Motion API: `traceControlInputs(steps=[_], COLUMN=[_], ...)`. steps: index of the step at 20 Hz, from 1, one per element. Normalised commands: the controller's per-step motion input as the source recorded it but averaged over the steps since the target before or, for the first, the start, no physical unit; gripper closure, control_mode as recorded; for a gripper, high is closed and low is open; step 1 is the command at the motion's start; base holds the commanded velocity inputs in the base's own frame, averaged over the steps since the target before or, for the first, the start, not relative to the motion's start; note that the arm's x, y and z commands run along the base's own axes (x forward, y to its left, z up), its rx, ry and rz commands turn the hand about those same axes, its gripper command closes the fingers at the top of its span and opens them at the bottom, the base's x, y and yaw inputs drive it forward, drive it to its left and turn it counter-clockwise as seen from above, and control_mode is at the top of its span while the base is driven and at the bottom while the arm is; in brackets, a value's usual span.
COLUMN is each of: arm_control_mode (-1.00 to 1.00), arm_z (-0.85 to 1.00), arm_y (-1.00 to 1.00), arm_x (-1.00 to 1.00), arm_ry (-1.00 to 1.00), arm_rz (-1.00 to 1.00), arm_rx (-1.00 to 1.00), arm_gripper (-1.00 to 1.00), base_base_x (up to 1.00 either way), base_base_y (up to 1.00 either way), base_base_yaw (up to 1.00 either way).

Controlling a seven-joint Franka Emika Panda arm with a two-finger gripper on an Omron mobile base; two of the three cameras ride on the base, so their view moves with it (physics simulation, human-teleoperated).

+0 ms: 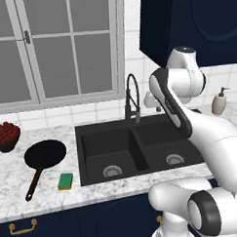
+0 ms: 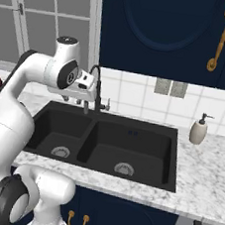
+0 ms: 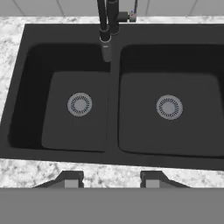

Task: Pick the pan and sponge and place them into the sink. Then turn on the water.

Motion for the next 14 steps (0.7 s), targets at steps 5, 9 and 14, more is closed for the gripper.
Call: traceControlInputs(steps=[5, 9, 14], arm_control_mode=[-1.00, -1.00, -1.00], arm_z=[-0.16, -0.28, -0.17], arm_y=[0.25, 0.90, 1.00], arm_x=[-0.27, -0.48, -0.03], arm_ry=[0.10, 0.21, 0.19], arm_rz=[0.01, 0.01, 0.00], arm_rx=[0.00, 0.00, 0.00], arm_gripper=[-1.00, -1.00, -1.00], base_base_x=[0.00, 0.00, 0.00], base_base_y=[0.00, 0.00, 0.00], base_base_yaw=[0.00, 0.00, 0.00])
